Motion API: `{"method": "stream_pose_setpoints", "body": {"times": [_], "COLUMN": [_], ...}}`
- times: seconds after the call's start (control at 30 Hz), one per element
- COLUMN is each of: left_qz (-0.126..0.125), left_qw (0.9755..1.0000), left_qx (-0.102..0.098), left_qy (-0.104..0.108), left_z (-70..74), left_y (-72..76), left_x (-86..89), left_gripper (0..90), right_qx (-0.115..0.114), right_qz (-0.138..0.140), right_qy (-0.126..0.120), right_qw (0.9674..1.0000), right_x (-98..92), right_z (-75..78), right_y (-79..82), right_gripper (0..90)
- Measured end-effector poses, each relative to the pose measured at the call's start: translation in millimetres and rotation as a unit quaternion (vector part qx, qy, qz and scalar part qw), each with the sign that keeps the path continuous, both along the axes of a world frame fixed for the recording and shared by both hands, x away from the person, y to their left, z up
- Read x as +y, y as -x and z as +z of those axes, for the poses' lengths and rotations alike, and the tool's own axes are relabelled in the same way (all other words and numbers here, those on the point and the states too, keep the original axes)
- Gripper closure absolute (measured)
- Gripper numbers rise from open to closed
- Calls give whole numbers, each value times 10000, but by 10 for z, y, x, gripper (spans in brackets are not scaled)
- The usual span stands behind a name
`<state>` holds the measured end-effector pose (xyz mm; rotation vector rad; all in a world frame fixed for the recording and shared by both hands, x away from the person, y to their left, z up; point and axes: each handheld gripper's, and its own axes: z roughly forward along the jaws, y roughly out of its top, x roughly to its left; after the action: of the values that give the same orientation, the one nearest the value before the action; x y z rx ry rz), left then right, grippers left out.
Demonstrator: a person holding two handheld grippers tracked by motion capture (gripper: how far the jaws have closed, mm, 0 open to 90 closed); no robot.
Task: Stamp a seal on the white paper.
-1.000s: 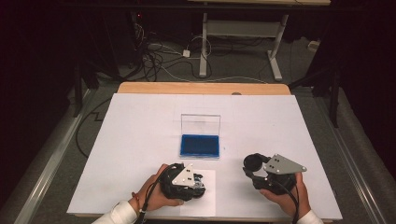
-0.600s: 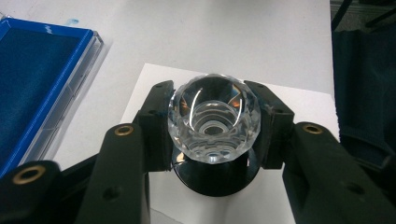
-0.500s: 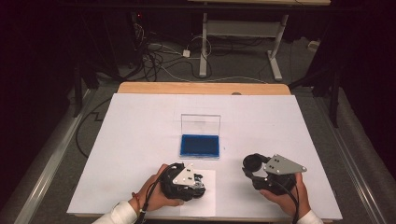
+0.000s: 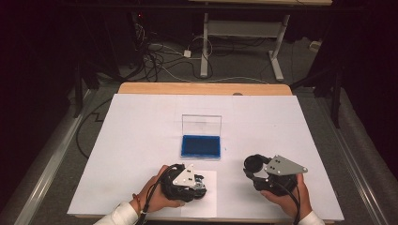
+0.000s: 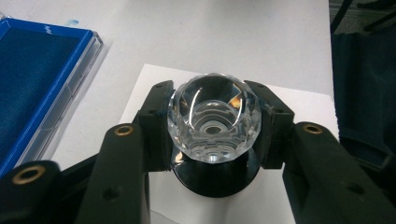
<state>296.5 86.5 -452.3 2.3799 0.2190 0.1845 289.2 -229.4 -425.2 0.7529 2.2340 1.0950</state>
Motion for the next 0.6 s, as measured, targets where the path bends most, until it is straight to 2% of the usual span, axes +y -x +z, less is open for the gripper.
{"method": "stream_pose_setpoints", "body": {"times": [0.17,0.3,0.37,0.43,0.5,0.57,0.6], "left_qz": [4,56,71,67,146,123,216], "left_qw": [10000,9999,9999,9998,9997,9995,9990], "left_qx": [3,143,109,154,70,123,145], "left_qy": [-97,-5,-9,94,161,280,355], "left_z": [27,41,53,88,143,189,199], "left_y": [-6,-40,-40,-48,-53,-60,-34], "left_x": [-14,-10,-11,6,27,53,49], "left_gripper": [546,546,546,546,546,546,546], "right_qx": [-11,-32,-34,-35,-38,-34,-40], "right_qz": [-3,-17,-10,-4,-10,-19,-14], "right_qy": [-15,-48,-45,-47,-59,-70,-62], "right_qw": [10000,10000,10000,10000,10000,10000,10000], "right_x": [-7,-28,-35,-40,-43,-43,-43], "right_z": [6,18,18,19,21,23,23], "right_y": [1,1,-1,-2,-2,-1,-3], "right_gripper": [386,387,387,387,387,387,387]}}
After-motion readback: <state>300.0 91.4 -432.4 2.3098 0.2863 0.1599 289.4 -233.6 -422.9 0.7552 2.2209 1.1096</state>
